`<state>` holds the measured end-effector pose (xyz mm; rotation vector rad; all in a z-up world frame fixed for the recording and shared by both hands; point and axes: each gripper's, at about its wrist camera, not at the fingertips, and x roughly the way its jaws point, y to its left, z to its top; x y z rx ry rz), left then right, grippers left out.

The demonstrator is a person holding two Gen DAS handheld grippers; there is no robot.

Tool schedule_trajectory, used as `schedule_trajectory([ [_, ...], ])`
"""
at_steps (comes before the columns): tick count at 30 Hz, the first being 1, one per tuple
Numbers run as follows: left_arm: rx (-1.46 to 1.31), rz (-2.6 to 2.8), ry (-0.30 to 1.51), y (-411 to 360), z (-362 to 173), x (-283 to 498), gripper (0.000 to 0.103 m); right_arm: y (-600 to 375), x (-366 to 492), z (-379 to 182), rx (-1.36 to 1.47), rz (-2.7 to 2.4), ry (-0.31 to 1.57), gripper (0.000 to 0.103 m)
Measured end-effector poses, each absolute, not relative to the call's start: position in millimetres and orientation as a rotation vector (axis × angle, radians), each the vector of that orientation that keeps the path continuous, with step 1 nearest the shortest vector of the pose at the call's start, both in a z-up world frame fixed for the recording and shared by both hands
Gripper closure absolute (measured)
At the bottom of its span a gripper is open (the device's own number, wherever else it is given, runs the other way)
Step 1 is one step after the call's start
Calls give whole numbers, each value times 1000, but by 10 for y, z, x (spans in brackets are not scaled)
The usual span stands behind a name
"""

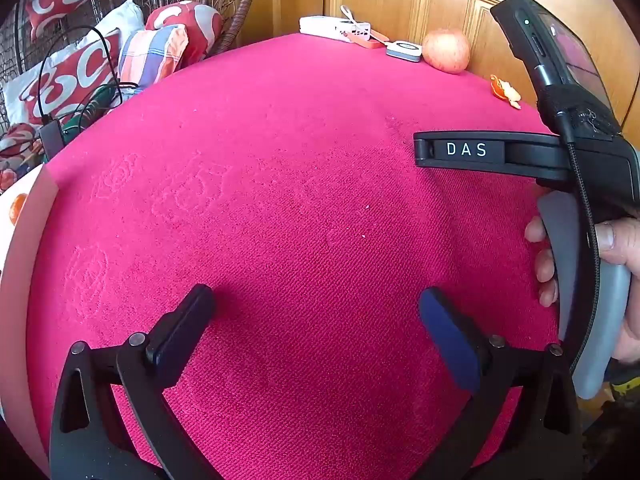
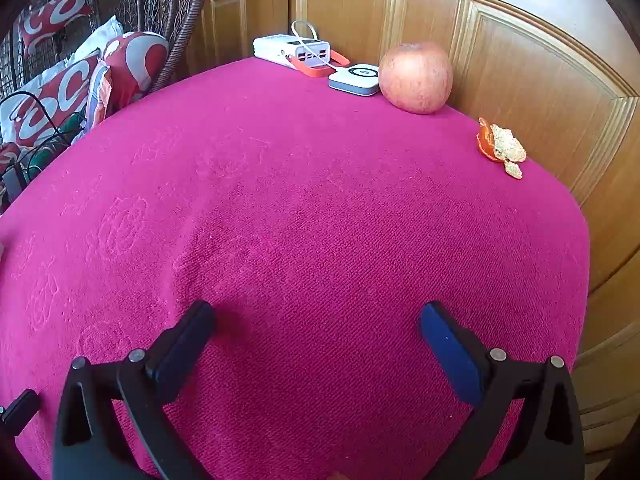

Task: Organize rigid objects
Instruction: 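Tilt the white tray with the left tool, pouring its items onto the table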

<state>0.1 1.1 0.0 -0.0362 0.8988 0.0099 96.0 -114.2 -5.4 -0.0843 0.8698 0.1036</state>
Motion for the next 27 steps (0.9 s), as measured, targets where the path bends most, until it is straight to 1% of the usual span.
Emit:
schedule_trajectory([
  [27,-34,11,900,10,-1,2,0,-1152,940,-61,-85,103,874,0],
])
